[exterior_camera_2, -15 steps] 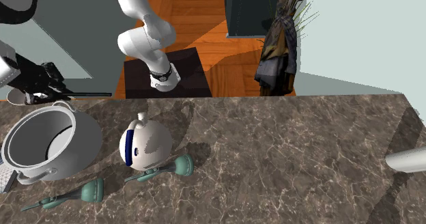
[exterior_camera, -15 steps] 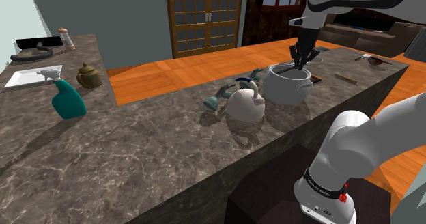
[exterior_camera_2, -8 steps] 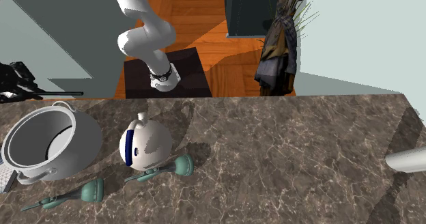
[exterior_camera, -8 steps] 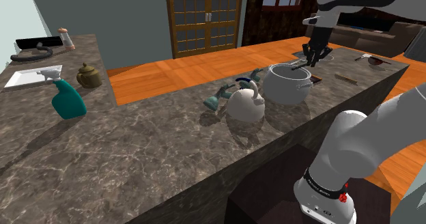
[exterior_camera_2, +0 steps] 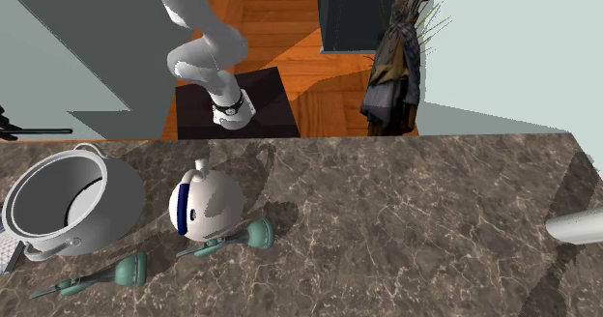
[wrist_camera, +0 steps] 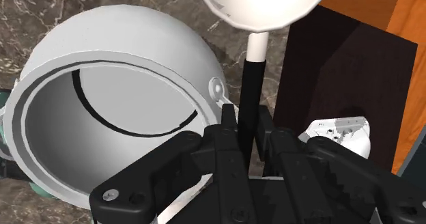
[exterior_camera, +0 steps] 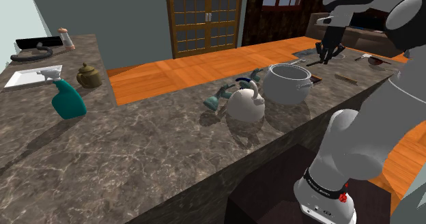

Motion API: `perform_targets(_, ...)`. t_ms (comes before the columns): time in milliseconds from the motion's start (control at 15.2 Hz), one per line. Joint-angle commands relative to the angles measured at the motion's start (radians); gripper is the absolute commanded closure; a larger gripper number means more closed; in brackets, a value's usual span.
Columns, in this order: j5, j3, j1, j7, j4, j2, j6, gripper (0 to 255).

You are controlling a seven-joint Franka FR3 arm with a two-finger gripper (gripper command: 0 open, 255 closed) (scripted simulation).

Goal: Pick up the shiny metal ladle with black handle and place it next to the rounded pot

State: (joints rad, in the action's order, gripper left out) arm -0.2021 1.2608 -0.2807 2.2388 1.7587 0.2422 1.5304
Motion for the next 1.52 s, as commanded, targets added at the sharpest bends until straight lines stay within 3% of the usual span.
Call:
perform_targets(0,0.114,0.283,-0.168,0.141,-0.072,-0.148,0.007,255)
perform_targets(66,-0.003,0.389,-0.34,0.068,-0.115,-0.019,-0.017,255)
perform_targets(132,0.036,0.619,-0.527,0.118,-0.155,-0.057,-0.018,255)
perform_targets(198,-0.068,0.561,-0.53,0.062,-0.204,0.055,-0.048,255)
perform_targets(594,-0.285,0.752,-0.833,0.068,-0.547,0.319,-0.19,255)
perform_targets(726,-0.349,0.809,-0.936,0.099,-0.706,0.404,-0.251,255)
perform_targets(858,-0.423,0.877,-1.072,0.153,-0.931,0.507,-0.335,255)
perform_targets(1452,-0.387,0.84,-0.939,0.11,-0.68,0.469,-0.173,255)
